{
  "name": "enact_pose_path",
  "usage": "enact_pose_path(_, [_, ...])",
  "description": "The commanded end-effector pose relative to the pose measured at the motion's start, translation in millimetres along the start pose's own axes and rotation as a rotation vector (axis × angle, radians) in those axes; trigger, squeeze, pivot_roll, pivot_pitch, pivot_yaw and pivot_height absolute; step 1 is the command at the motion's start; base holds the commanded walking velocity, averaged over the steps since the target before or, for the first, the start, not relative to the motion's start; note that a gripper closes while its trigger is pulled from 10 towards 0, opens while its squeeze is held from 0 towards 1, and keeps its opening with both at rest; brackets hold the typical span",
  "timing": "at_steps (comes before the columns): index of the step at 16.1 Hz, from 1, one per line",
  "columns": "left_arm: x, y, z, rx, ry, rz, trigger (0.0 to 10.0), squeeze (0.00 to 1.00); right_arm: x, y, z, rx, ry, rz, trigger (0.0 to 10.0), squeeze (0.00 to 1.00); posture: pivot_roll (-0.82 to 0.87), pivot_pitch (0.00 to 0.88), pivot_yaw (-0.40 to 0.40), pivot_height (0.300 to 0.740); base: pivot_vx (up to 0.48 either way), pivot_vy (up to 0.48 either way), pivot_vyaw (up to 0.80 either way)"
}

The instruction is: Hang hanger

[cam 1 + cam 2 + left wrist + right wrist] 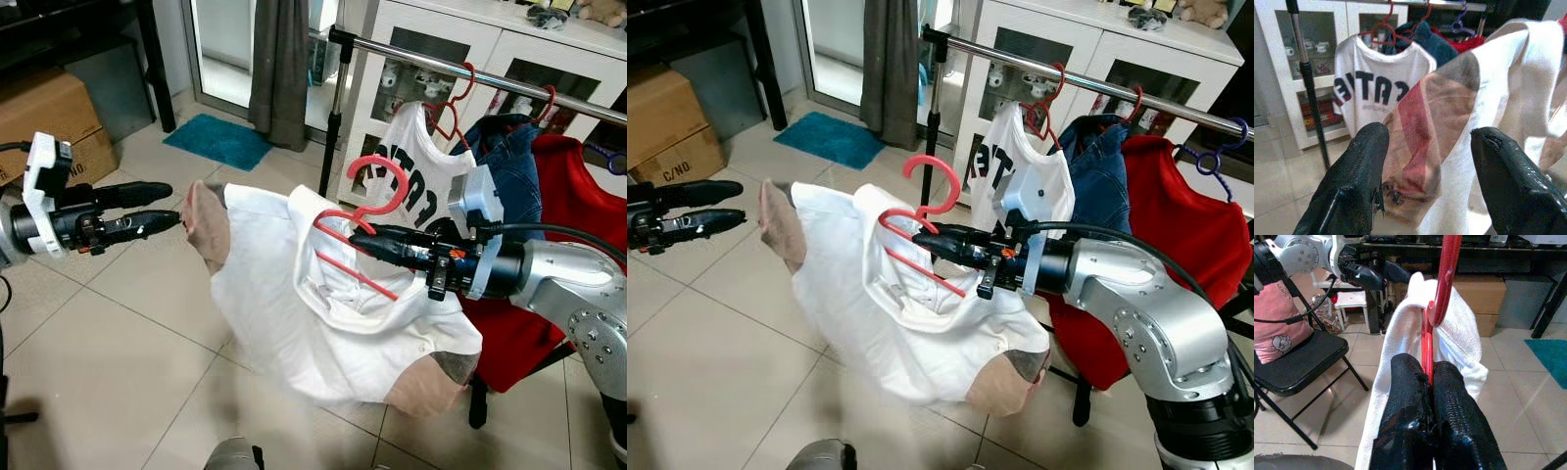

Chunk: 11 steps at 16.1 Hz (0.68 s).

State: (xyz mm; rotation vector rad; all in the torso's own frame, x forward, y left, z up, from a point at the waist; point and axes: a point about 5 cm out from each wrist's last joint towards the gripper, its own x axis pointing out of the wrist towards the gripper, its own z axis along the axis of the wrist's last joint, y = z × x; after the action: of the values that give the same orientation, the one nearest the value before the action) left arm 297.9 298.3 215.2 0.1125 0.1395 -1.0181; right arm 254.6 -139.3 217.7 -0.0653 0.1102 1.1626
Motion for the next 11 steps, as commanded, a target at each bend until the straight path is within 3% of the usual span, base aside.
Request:
enact_pose_path(1, [4.9,0.8,0,0.026,0.020,0.005,10.0,0.00,-1.3,-0.6,6,-0.024,-0.008,0.006,10.0,0.00,0.06,0.015,-0.077,0.740,0.000,0.000,0.00])
enact_pose_path(5, [18.4,9.0,-3,0.039,0.008,0.053,10.0,0.00,-0.8,1.0,8,-0.028,-0.015,0.015,10.0,0.00,0.05,0.017,-0.075,0.740,0.000,0.000,0.00])
enact_pose_path(6, [20.4,9.6,-3,0.035,0.003,0.050,6.2,0.00,-0.8,1.7,8,-0.028,-0.016,0.019,10.0,0.00,0.05,0.016,-0.073,0.740,0.000,0.000,0.00])
enact_pose_path(7, [24.4,9.6,-4,0.010,-0.013,0.032,0.0,0.00,-0.7,2.7,9,-0.027,-0.017,0.022,10.0,0.00,0.05,0.015,-0.068,0.740,0.000,0.000,0.00])
enact_pose_path(11, [32.3,5.3,-11,-0.021,0.021,-0.045,0.0,0.00,-0.4,3.2,8,-0.027,-0.020,0.020,10.0,0.00,0.05,0.017,-0.061,0.740,0.000,0.000,0.00])
